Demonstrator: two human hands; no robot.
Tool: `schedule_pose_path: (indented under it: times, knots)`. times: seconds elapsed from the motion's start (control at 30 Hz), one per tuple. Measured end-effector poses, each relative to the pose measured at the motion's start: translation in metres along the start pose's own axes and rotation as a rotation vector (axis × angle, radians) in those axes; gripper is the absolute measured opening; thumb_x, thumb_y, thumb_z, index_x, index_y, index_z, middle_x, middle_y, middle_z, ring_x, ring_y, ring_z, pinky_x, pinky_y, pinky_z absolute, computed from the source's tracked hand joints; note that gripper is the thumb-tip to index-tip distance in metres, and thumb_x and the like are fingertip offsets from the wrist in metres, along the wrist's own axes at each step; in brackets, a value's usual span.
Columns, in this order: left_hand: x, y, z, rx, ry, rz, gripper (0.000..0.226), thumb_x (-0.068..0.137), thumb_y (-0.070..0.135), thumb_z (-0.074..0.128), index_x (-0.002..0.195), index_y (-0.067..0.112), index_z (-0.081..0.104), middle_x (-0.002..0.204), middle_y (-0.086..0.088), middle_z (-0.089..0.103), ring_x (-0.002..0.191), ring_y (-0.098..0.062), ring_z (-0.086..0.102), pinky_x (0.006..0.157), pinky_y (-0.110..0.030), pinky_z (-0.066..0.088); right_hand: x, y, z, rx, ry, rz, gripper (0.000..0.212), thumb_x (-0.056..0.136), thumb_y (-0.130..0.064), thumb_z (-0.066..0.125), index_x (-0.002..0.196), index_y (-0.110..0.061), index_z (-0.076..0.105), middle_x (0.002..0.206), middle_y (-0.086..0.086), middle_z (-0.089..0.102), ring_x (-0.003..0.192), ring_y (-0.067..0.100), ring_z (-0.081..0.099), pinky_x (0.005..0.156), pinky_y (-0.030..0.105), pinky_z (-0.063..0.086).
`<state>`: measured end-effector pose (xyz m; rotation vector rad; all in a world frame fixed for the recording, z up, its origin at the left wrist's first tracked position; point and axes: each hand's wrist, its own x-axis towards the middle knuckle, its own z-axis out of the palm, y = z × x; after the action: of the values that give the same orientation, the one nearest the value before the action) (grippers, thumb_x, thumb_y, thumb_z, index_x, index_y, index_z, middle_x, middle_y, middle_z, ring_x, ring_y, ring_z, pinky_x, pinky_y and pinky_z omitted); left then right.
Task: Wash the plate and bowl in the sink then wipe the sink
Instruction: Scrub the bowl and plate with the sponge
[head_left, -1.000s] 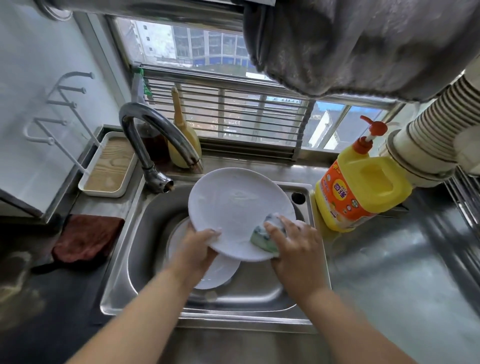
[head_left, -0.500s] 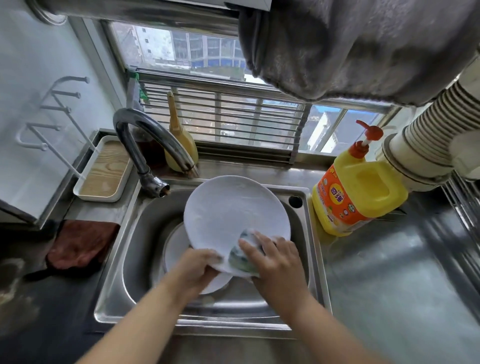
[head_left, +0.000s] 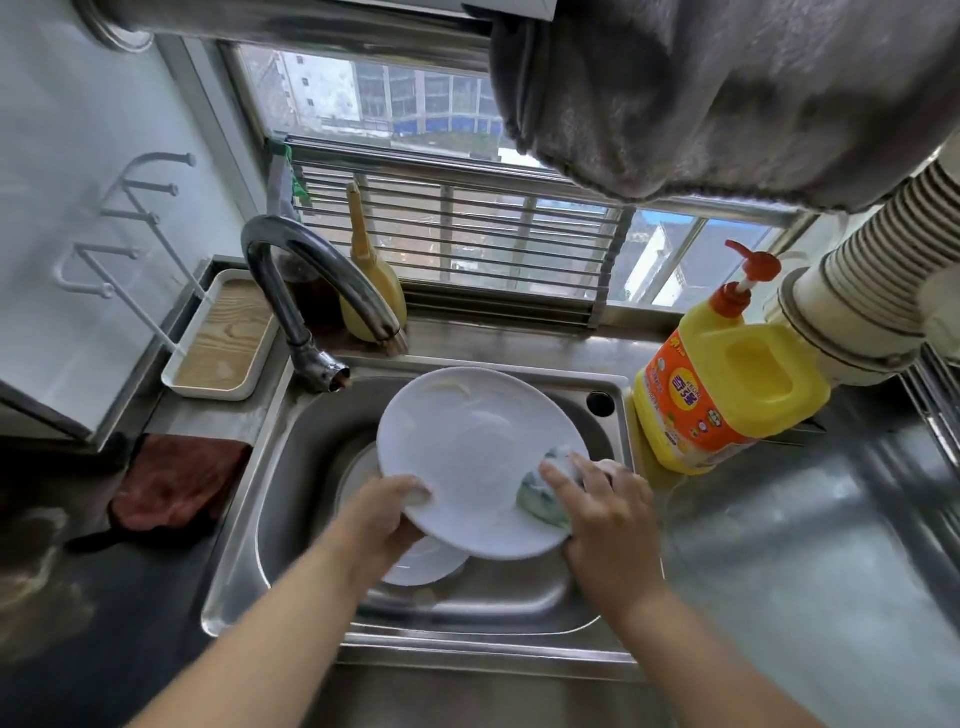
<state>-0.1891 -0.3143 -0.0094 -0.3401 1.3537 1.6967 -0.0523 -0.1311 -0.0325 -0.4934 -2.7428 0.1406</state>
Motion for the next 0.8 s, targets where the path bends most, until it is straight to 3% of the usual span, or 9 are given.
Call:
schedule_pose_path:
  times: [0.07,0.13,0.27,0.43,0.57,0.67,0.73,0.8]
  knots:
    - [-0.003,-0.023,0.024,-0.119,0.025,-0.014,0.035,0.084,-0.015,0.041,0.113,-0.007,0.059,0.085,-0.015,0.074,0.075,-0.023,0.071,0.058,-0.029,0.059,0.001,-0.026,0.004,0.037,0.009,0.021,0.06,0.051,-0.007,0.075,0.108,-0.024,0.068,0.111,0.007,0.067,0.087,0.034,0.058,0.078,0.037,0.035]
    - [-0.009,-0.029,0.035,-0.148,0.025,-0.046,0.031,0.083,-0.019,0.039,0.105,-0.011,0.06,0.081,-0.018,0.073,0.068,-0.024,0.071,0.059,-0.03,0.06,-0.003,-0.04,0.007,0.071,-0.02,-0.044,0.06,0.049,-0.012,0.074,0.107,-0.024,0.067,0.11,0.006,0.068,0.086,0.032,0.059,0.079,0.037,0.038]
    - [-0.002,0.011,-0.003,0.013,-0.067,-0.071,0.034,0.077,-0.013,0.052,0.109,-0.004,0.06,0.112,-0.024,0.067,0.102,-0.035,0.064,0.082,-0.041,0.057,-0.005,0.003,0.002,0.016,-0.052,-0.095,0.062,0.053,-0.014,0.071,0.113,-0.026,0.062,0.115,0.005,0.066,0.087,0.031,0.059,0.076,0.036,0.039]
    - [-0.012,-0.021,0.039,-0.201,-0.017,0.026,0.034,0.085,-0.014,0.039,0.109,-0.002,0.06,0.095,-0.016,0.073,0.083,-0.025,0.071,0.069,-0.03,0.06,0.004,-0.038,-0.001,0.068,-0.084,0.045,0.054,0.056,-0.014,0.073,0.109,-0.025,0.067,0.111,0.006,0.067,0.085,0.032,0.059,0.077,0.036,0.038]
    - [-0.013,-0.012,0.024,-0.137,-0.003,0.039,0.038,0.085,-0.014,0.037,0.115,-0.003,0.059,0.092,-0.016,0.073,0.079,-0.025,0.072,0.061,-0.033,0.06,-0.009,-0.041,-0.002,0.231,-0.253,-0.087,0.053,0.073,-0.05,0.063,0.121,-0.027,0.056,0.125,0.002,0.061,0.094,0.026,0.06,0.082,0.04,0.049]
    - [-0.016,0.006,-0.004,-0.013,-0.049,0.038,0.043,0.087,-0.014,0.037,0.117,0.007,0.058,0.102,-0.012,0.073,0.095,-0.027,0.068,0.069,-0.037,0.059,-0.007,0.002,-0.002,0.213,-0.339,-0.218,0.047,0.086,-0.056,0.043,0.122,-0.028,0.056,0.129,0.003,0.058,0.095,0.027,0.06,0.087,0.041,0.049]
    - [-0.018,0.011,-0.009,0.071,-0.12,0.011,0.047,0.086,-0.014,0.037,0.119,0.014,0.057,0.106,-0.01,0.072,0.101,-0.028,0.067,0.074,-0.038,0.058,0.013,0.029,0.0,0.142,-0.358,-0.151,0.048,0.087,-0.051,0.038,0.125,-0.028,0.055,0.136,0.005,0.051,0.101,0.033,0.056,0.091,0.043,0.045]
    - [-0.021,0.009,-0.005,0.118,-0.164,-0.037,0.047,0.086,-0.014,0.038,0.119,0.015,0.055,0.104,-0.011,0.072,0.098,-0.03,0.067,0.075,-0.042,0.058,0.038,0.04,0.005,0.069,-0.393,-0.015,0.052,0.09,-0.051,0.034,0.136,-0.029,0.046,0.149,0.004,0.033,0.121,0.036,0.041,0.104,0.045,0.032]
